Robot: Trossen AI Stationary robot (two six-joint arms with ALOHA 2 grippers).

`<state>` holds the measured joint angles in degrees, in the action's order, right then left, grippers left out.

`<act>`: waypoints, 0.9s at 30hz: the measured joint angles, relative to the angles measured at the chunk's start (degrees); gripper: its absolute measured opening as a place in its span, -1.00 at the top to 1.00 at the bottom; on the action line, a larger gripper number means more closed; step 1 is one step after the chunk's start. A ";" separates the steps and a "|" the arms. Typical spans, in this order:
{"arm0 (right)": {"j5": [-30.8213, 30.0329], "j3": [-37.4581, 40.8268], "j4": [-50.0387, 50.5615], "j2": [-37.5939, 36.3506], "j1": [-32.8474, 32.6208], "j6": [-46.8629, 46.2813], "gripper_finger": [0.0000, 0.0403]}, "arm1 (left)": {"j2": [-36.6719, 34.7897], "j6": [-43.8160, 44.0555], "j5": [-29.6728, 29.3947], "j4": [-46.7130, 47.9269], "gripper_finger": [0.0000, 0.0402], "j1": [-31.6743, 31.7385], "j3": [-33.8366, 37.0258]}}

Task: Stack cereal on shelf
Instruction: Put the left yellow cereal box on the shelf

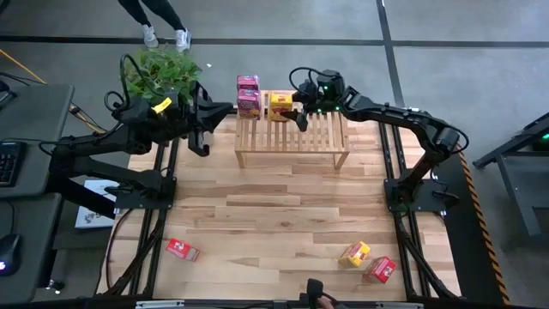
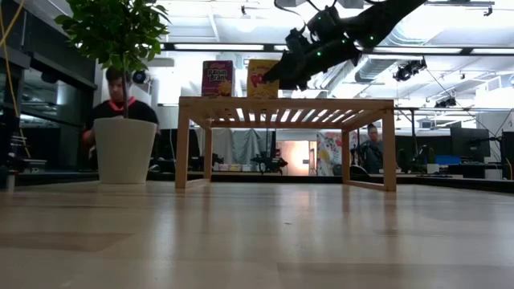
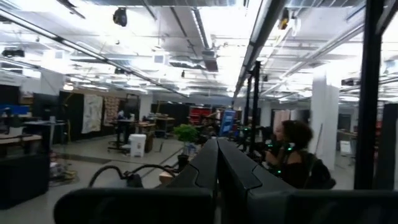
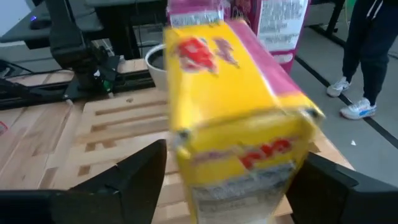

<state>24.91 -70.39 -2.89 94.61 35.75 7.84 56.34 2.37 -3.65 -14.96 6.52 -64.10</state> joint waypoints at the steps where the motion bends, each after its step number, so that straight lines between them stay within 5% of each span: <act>1: 0.00 0.00 -0.18 0.00 0.00 0.04 -0.36 | 0.00 -0.02 -0.33 0.02 1.00 0.00 0.00; 10: -2.34 -0.53 -5.96 0.00 0.28 -2.25 0.02 | 0.00 -0.70 -1.75 -0.37 1.00 0.00 0.00; 17: -4.80 -8.51 -4.30 2.36 0.92 -0.14 0.32 | 0.00 -0.53 -1.75 -0.41 1.00 0.00 0.00; 27: 1.07 -22.51 0.02 12.48 3.66 1.35 0.32 | 0.00 -0.52 -1.73 -0.39 1.00 -0.04 0.00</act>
<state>25.98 -92.90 -2.88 107.09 39.40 9.20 56.34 1.85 -5.39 -15.35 6.48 -64.10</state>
